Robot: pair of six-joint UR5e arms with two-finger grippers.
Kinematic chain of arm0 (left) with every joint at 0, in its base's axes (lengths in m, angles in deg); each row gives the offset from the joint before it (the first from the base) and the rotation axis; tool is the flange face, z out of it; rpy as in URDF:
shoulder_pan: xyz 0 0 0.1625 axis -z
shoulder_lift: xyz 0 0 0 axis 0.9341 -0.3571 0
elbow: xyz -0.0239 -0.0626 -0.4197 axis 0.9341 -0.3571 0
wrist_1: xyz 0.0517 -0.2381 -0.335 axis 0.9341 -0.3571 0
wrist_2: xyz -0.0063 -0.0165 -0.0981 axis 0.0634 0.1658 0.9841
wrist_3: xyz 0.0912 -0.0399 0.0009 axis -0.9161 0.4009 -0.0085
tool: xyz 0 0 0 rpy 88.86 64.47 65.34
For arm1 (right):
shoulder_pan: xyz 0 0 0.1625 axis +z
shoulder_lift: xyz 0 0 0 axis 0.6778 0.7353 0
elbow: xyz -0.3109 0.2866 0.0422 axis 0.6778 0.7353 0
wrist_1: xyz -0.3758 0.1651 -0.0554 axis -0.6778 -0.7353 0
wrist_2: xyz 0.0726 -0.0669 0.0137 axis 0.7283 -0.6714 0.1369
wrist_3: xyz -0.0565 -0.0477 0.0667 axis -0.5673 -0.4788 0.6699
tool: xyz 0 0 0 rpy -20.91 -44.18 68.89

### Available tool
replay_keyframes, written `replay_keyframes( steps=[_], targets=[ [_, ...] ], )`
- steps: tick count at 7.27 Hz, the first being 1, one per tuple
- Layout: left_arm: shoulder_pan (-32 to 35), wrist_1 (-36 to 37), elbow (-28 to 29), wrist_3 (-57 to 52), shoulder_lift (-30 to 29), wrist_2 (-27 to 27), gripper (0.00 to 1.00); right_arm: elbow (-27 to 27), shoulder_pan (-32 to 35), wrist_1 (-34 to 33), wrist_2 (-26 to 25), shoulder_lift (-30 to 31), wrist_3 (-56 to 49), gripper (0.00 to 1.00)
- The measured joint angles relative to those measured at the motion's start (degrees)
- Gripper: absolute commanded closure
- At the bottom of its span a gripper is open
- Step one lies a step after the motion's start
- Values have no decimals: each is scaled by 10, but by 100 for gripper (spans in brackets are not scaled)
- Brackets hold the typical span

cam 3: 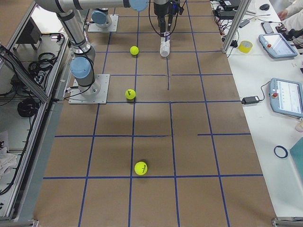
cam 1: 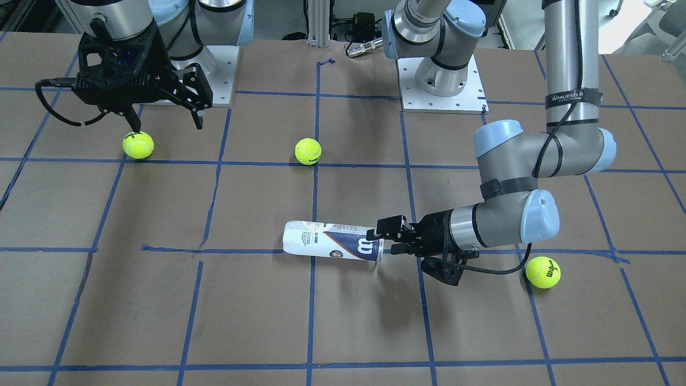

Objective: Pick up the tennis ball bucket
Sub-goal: 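Move the left gripper toward the open end of the lying can, then close the left gripper on the rim of the can's open end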

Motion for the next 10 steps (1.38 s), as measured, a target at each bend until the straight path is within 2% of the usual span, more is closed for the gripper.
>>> replay_keyframes(
  steps=[1, 3, 5, 7, 8, 9, 10],
  targets=[
    [0, 0, -1, 3, -9, 4, 13, 0, 0, 0, 0, 0, 0, 0],
    [0, 0, -2, 8, -22, 7, 24, 0, -1, 0, 0, 0, 0, 0],
    [1, -6, -3, 21, -28, 7, 25, 0, 0, -1, 0, 0, 0, 0],
    [2, -8, -3, 41, -29, 14, 51, 0, 0, -1, 3, 0, 0, 0],
    [2, -8, -3, 47, -29, 23, 70, 0, 0, -1, 6, 0, 1, 0],
    [3, -8, -3, 57, -28, 29, 98, -1, 0, -1, 7, 0, 1, 0],
    [3, -9, -2, 67, -27, 31, 100, -1, 1, -1, 8, 0, 1, 0]
  ],
)
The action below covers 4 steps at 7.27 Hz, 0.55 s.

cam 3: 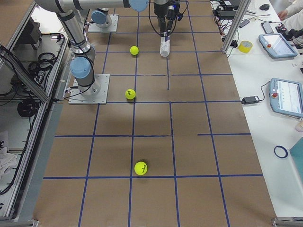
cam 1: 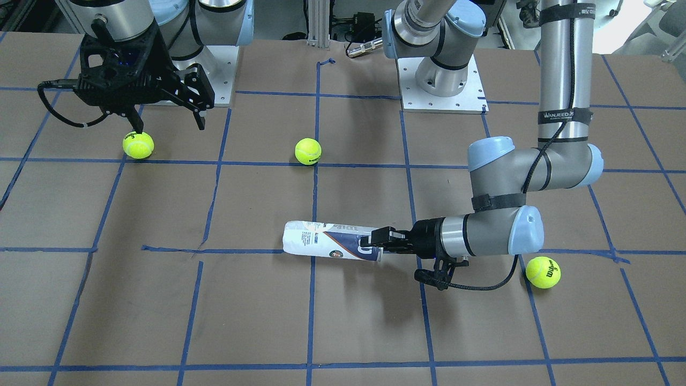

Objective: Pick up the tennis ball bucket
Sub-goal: 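Close the left gripper on the rim of the can's open end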

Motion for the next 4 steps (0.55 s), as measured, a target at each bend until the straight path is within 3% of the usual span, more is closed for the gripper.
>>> replay_keyframes(
  steps=[4],
  targets=[
    [6, -1, 6, 91, 25, 2, 100, 0, 0, 0, 0, 0, 0, 0]
  ],
)
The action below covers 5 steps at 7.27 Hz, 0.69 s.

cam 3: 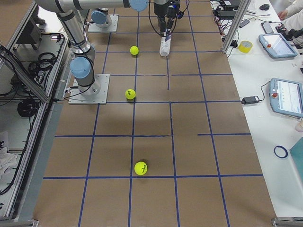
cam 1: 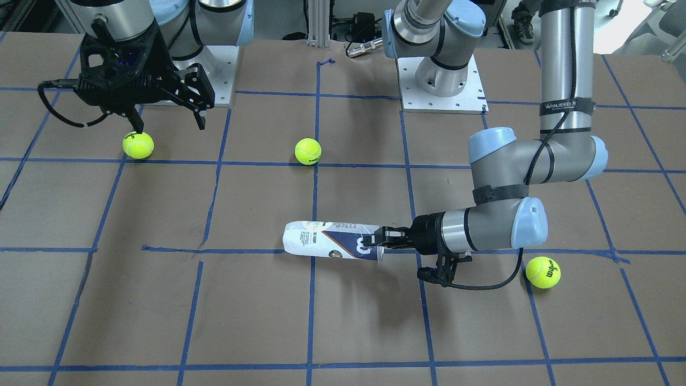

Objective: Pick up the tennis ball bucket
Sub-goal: 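Lift the can's open end with the left gripper, tilting it upright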

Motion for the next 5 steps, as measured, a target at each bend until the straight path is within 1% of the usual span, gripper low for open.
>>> replay_keyframes(
  steps=[5],
  targets=[
    [20, -1, 47, 155, 61, -6, 100, 0, 0, 0, 0, 0, 0, 0]
  ],
)
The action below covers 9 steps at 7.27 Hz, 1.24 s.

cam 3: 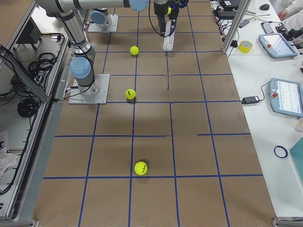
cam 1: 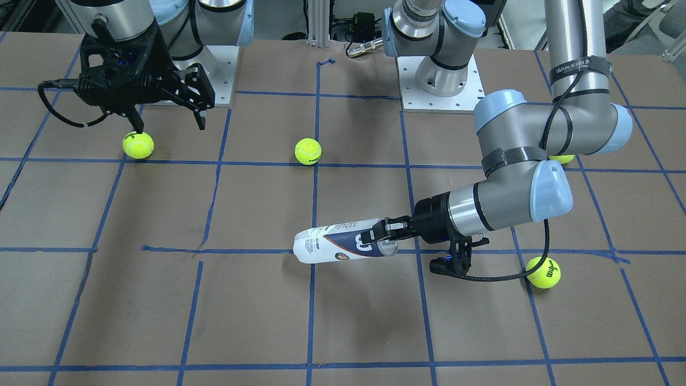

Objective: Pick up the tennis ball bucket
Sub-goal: 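Lift the can's open end with the left gripper, tilting it upright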

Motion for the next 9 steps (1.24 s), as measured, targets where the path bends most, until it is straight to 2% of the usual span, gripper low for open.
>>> replay_keyframes(
  steps=[1, 4, 6, 9],
  targets=[
    [11, -2, 22, 12, 9, -33, 100, 0, 0, 0, 0, 0, 0, 0],
    [61, -28, 100, 25, 21, -211, 100, 0, 0, 0, 0, 0, 0, 0],
    [97, -30, 125, 31, 31, -335, 100, 0, 0, 0, -1, 0, 0, 0],
    [122, -5, 136, 5, 28, -469, 100, 0, 0, 0, -2, 0, 0, 0]
  ],
)
